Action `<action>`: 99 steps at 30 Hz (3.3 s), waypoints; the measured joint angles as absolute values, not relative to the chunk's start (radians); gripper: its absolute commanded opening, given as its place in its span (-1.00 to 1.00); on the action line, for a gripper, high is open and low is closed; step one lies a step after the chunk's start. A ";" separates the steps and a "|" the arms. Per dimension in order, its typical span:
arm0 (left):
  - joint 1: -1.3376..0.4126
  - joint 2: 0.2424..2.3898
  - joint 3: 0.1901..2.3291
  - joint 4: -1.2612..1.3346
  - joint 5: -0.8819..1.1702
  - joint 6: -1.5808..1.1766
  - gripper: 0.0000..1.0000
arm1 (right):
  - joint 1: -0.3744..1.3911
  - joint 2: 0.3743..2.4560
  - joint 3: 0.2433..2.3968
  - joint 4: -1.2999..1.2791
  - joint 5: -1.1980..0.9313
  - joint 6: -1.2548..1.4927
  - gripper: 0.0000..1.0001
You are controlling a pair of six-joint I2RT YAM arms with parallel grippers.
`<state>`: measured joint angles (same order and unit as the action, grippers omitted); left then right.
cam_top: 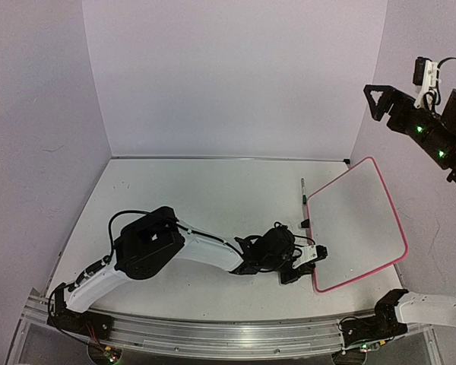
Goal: Write a sentence on the whiteboard
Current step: Move the whiteboard to the center of the board.
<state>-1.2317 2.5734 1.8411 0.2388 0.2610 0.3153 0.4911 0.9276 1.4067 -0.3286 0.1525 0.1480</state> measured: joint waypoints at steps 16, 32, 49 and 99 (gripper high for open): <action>-1.234 2.336 1.418 0.380 0.073 0.264 -1.00 | 0.491 0.943 1.398 -0.306 0.141 0.159 0.96; -1.195 2.095 1.009 0.462 -0.330 -0.170 -1.00 | 0.491 0.966 1.359 -0.277 0.113 0.174 0.97; -1.163 2.096 1.045 0.309 -0.609 -0.505 -0.28 | 0.491 1.138 1.332 -0.332 0.076 0.236 0.97; -0.973 0.753 0.699 -0.040 -0.596 -0.277 0.99 | 1.168 2.057 1.569 -0.543 0.369 1.202 0.38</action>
